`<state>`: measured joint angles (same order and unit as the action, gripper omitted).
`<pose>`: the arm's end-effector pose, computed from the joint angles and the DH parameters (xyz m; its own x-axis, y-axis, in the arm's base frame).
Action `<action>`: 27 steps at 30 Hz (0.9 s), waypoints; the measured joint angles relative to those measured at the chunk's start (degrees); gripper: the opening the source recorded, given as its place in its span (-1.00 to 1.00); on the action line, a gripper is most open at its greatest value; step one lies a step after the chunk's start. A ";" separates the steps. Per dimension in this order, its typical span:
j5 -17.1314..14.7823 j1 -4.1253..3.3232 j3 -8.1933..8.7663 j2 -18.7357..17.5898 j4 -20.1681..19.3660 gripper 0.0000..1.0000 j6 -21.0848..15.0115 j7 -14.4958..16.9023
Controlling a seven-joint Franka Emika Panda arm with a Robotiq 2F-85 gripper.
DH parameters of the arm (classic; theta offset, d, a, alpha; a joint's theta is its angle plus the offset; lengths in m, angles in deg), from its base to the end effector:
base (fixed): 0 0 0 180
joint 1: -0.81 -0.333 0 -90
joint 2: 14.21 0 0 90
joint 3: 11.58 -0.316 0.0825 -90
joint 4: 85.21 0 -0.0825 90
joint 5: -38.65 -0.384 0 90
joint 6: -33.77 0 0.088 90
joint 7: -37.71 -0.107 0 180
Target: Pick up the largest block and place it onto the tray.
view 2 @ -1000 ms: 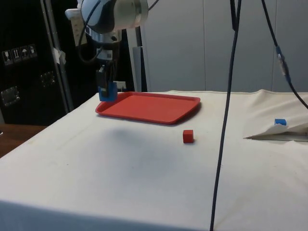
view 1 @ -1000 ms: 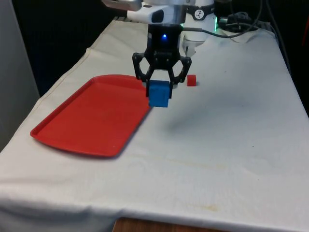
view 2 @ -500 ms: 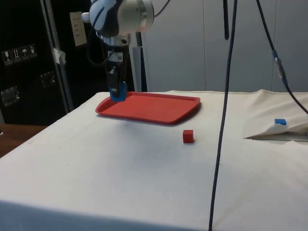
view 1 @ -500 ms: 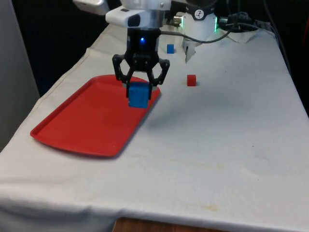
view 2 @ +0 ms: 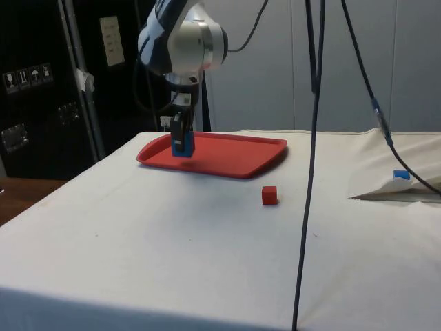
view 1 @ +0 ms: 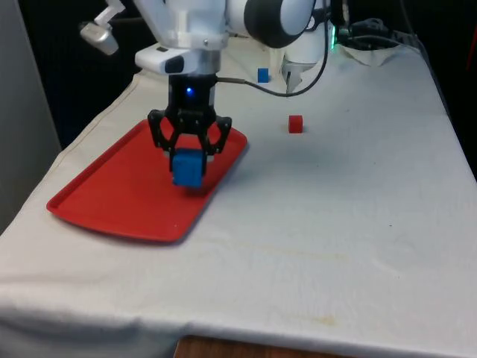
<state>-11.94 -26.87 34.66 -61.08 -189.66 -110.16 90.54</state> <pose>0.6343 -0.1698 0.2133 0.9709 0.1404 0.1939 0.1177 -0.9853 0.1241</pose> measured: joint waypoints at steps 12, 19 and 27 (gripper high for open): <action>-2.58 0.06 3.44 0.57 0.69 -1.00 3.90 3.04; -2.58 -0.06 5.44 1.72 -0.34 -1.00 5.56 4.53; -5.67 1.66 6.13 -0.23 -0.80 -1.00 6.19 8.48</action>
<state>-17.61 -25.21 40.79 -61.31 -190.46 -103.97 99.02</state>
